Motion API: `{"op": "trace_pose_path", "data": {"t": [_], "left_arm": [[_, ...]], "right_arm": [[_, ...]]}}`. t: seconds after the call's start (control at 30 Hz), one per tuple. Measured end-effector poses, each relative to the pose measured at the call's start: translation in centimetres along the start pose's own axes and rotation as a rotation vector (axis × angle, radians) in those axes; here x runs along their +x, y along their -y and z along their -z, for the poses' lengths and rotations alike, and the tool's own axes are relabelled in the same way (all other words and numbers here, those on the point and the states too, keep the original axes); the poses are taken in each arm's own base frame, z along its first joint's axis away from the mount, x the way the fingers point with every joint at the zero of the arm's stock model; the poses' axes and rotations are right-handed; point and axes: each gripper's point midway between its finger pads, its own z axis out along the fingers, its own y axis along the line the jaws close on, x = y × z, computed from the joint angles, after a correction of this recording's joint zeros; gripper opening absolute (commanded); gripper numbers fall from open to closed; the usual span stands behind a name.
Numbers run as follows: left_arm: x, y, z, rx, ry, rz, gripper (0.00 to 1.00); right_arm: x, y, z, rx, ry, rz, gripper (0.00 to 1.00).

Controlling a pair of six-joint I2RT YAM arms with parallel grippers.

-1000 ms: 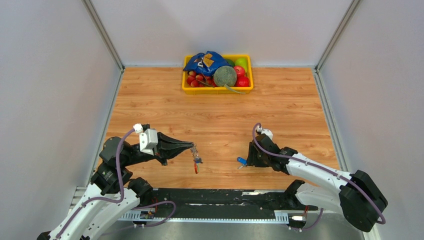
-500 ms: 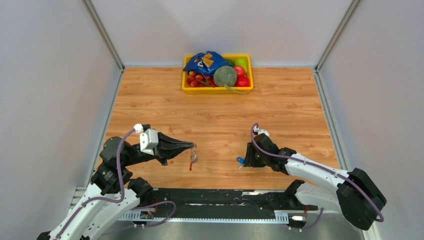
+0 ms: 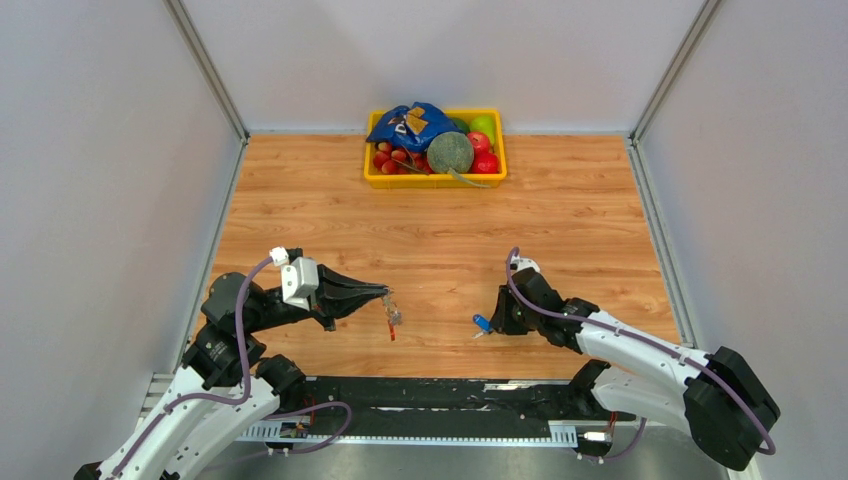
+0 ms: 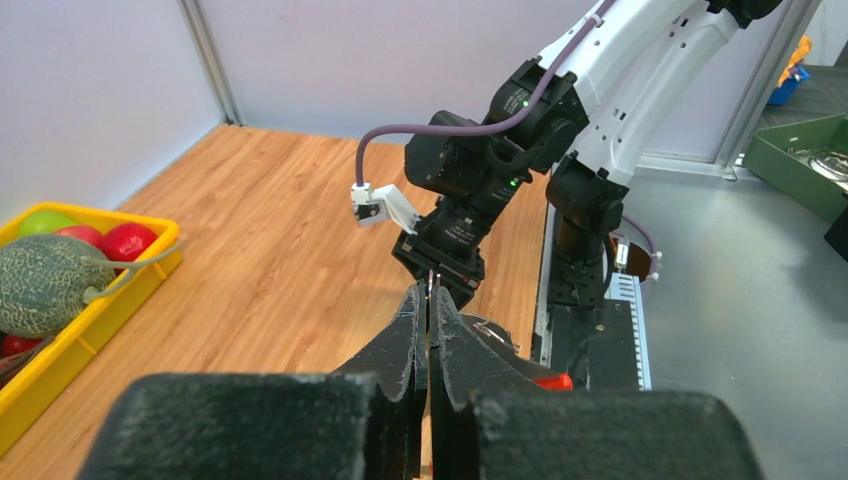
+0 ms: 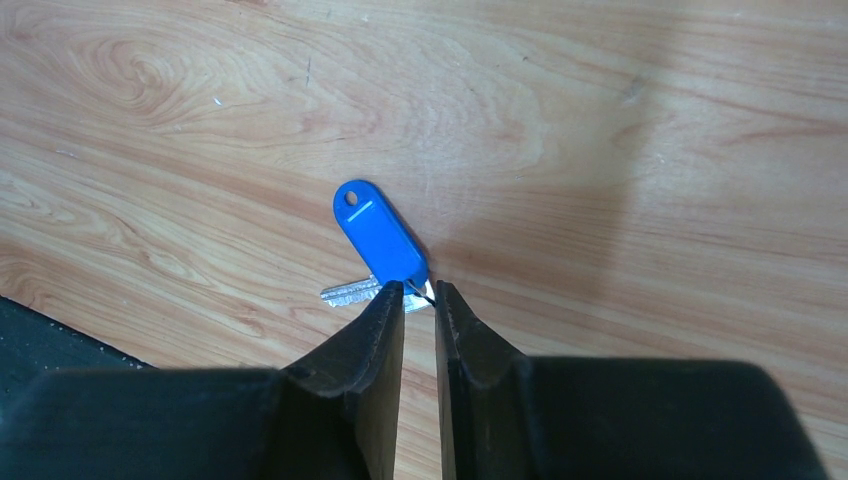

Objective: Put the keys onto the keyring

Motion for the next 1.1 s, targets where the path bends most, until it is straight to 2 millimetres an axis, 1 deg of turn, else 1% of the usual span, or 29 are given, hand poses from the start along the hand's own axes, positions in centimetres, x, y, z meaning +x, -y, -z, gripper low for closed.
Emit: {"op": "trace_pose_path", "data": {"t": [0.37, 0.53, 0.83, 1.1], "left_arm": [[0.2, -0.1, 0.0, -0.003, -0.006, 0.001, 0.0], [0.3, -0.1, 0.0, -0.004, -0.011, 0.002, 0.0], [0.4, -0.1, 0.1, -0.006, -0.015, -0.002, 0.0], [0.5, -0.1, 0.1, -0.007, -0.017, -0.001, 0.0]], "right_arm": [[0.4, -0.4, 0.1, -0.029, -0.021, 0.011, 0.18], [1.1, -0.2, 0.0, -0.031, -0.044, 0.014, 0.17], [1.5, -0.2, 0.0, -0.037, -0.059, 0.014, 0.12], [1.6, -0.4, 0.0, -0.047, -0.066, 0.014, 0.09]]}}
